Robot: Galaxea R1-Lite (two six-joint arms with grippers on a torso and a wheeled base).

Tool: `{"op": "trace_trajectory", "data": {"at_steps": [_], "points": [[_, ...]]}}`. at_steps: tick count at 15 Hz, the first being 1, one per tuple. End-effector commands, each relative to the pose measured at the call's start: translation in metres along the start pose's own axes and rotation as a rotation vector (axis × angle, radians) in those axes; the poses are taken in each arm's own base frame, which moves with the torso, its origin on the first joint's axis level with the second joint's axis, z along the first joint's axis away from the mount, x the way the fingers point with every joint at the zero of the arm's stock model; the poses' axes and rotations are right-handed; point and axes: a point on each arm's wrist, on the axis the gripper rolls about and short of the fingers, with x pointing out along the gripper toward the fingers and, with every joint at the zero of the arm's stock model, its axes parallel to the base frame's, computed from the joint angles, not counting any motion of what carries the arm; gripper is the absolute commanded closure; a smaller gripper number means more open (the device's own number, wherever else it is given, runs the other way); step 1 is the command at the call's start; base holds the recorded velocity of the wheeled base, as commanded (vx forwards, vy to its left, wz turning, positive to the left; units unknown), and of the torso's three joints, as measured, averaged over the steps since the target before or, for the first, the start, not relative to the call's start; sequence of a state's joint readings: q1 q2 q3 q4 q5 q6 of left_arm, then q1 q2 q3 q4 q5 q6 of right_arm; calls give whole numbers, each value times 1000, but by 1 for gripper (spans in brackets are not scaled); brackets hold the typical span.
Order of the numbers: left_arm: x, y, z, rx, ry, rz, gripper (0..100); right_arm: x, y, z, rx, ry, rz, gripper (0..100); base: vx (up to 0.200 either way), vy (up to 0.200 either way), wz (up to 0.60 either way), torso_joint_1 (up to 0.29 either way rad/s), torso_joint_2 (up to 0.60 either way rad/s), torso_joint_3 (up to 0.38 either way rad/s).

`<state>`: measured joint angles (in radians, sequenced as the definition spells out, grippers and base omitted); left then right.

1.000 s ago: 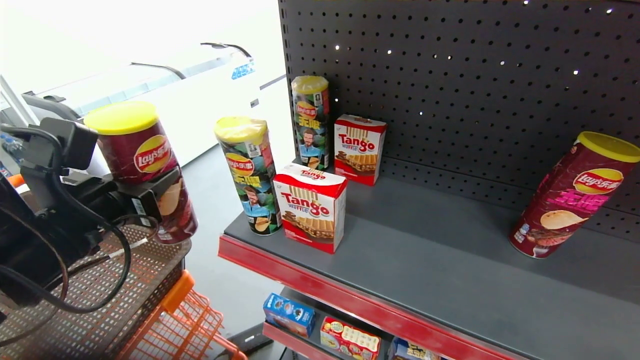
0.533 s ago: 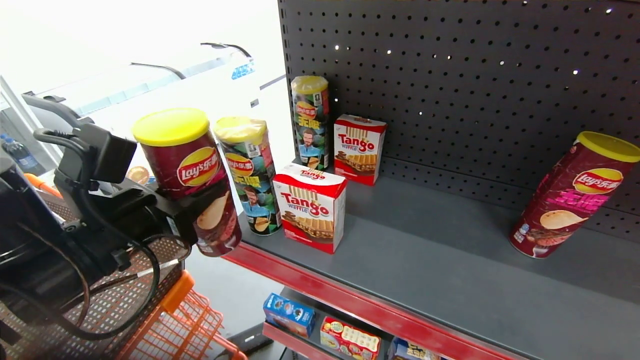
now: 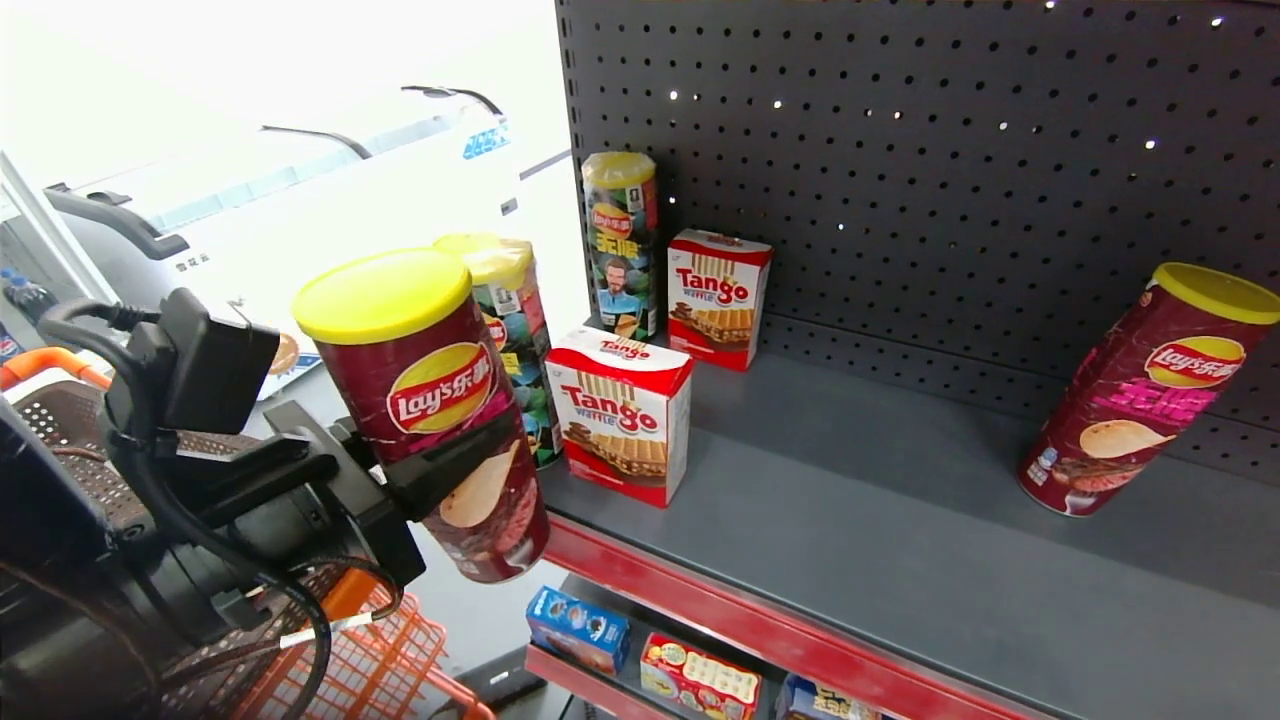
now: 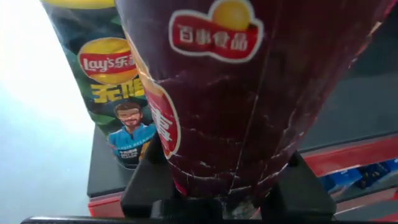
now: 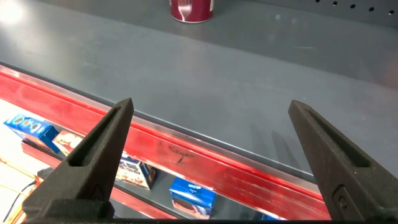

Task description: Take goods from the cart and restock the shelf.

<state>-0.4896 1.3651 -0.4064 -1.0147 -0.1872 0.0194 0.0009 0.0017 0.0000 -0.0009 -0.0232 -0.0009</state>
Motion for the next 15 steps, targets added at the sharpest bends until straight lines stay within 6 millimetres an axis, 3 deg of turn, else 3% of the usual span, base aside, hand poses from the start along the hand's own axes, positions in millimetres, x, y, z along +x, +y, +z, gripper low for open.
{"op": "trace_trajectory", "data": {"at_steps": [1, 3, 10, 13, 15], "points": [[-2, -4, -2, -2, 6, -17, 100, 0, 0, 0, -1, -1, 1, 0, 0, 0, 0, 0, 0, 0], [0, -6, -3, -2, 12, -34, 100, 0, 0, 0, 1, -1, 1, 0, 0, 0, 0, 0, 0, 0], [16, -46, 0, -13, 36, -250, 100, 0, 0, 0, -1, -1, 2, 0, 0, 0, 0, 0, 0, 0], [12, -48, 0, -17, 78, -310, 100, 0, 0, 0, -1, -1, 2, 0, 0, 0, 0, 0, 0, 0], [14, -48, 5, -16, 61, -332, 100, 0, 0, 0, -2, -1, 2, 0, 0, 0, -600, 5, 2, 2]]}}
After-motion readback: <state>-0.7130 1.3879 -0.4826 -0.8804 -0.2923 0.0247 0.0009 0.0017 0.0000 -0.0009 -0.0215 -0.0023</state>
